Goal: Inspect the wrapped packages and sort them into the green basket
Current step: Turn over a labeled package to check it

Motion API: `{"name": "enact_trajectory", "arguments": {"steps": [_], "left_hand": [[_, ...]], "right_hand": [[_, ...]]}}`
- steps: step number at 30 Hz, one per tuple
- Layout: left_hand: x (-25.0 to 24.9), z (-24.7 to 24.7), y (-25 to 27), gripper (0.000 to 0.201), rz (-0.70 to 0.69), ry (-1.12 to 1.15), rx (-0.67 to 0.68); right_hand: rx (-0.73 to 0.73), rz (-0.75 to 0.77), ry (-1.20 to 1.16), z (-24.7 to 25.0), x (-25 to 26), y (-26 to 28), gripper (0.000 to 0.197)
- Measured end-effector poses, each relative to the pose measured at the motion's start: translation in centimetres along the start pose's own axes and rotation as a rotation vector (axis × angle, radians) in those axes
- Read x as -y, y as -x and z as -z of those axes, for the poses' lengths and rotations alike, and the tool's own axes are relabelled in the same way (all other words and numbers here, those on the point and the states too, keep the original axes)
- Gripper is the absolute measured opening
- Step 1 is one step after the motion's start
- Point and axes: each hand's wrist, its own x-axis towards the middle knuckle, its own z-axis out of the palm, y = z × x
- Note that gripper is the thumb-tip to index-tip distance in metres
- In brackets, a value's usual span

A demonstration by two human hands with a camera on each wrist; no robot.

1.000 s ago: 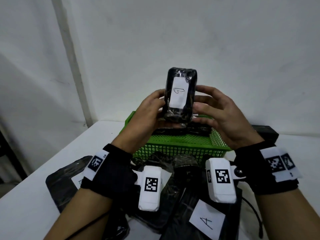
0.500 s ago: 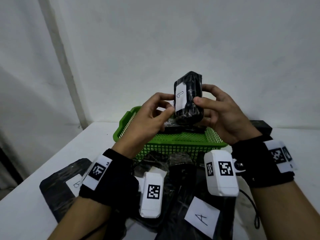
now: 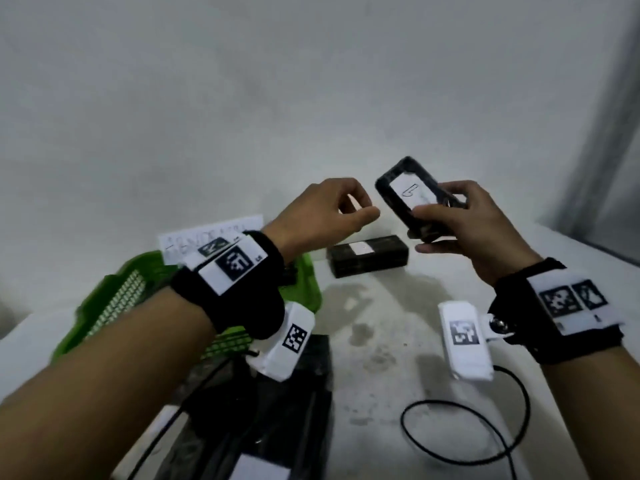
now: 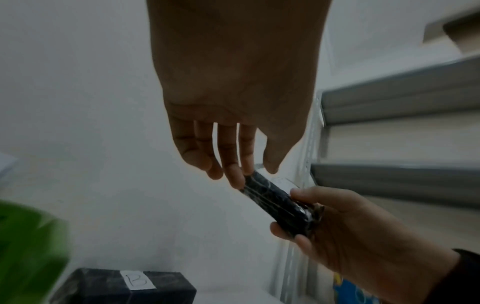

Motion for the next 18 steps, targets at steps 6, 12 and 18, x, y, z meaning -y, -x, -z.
{"name": "enact_trajectory", "arguments": {"steps": [6, 12, 18], "left_hand": [[0.1, -5.0, -8.1, 0.020, 0.023, -0.362, 0.252], [2.6, -10.0, -13.1, 0.042, 0.165, -0.639, 0.545], [5.2, -13.4, -15.2, 0.045, 0.255, -0.651, 0.698]], "right_hand": [[-0.253, -0.200, -0.038, 6.4, -5.8, -7.0, 0.045], [-0.209, -0.407, 0.021, 6.9, -11.7, -12.5, 0.026], [-0.028, -0.486, 0.437, 6.6, -14.8, -14.9, 0.027]]}}
